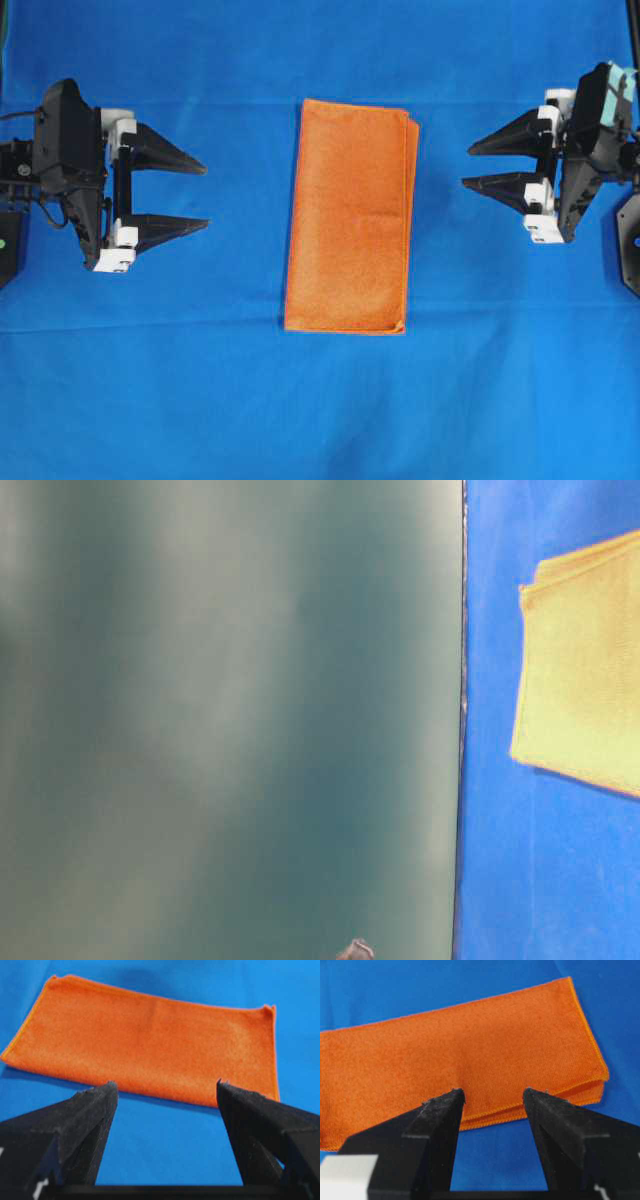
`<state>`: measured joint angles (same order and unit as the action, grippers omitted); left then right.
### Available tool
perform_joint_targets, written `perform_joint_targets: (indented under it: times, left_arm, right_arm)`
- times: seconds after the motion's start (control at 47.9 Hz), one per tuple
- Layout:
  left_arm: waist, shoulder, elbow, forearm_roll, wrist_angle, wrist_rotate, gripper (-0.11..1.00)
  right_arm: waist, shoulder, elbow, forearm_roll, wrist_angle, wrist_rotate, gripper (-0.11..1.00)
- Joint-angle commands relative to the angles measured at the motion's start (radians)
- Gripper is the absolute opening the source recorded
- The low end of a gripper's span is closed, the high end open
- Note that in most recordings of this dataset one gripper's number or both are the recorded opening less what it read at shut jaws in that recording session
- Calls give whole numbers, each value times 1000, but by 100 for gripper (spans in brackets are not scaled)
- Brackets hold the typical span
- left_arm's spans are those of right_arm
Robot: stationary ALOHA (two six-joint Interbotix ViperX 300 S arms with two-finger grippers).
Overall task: Fold the orange towel.
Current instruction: 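Open both grippers and withdraw them to the sides, then move both grippers to the strip's top end and grasp it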
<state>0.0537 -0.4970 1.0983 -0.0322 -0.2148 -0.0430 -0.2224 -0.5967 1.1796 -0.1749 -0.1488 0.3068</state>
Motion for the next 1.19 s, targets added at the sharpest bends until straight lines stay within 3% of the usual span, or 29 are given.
perform_joint_targets:
  times: [0.0, 0.125, 0.397, 0.668, 0.982, 1.17]
  left_arm:
    - [14, 12, -26, 2, -23, 2, 73]
    - [64, 92, -75, 3, -49, 11, 74]
    - [190, 364, -235, 3, -57, 23, 74]
    - [282, 606, -351, 3, -117, 23, 74]
    - [331, 764, -411, 3, -209, 21, 74]
    - [331, 815, -436, 2, -206, 12, 71]
  right_arm:
    - [-21, 11, -23, 2, -14, 2, 57]
    - [-91, 72, -46, 3, -34, 2, 57]
    - [-212, 356, -183, -8, -38, -12, 57]
    - [-247, 603, -302, -26, -41, -14, 57]
    - [-256, 718, -322, -11, -94, -14, 57]
    - [-255, 729, -310, 5, -84, -12, 56]
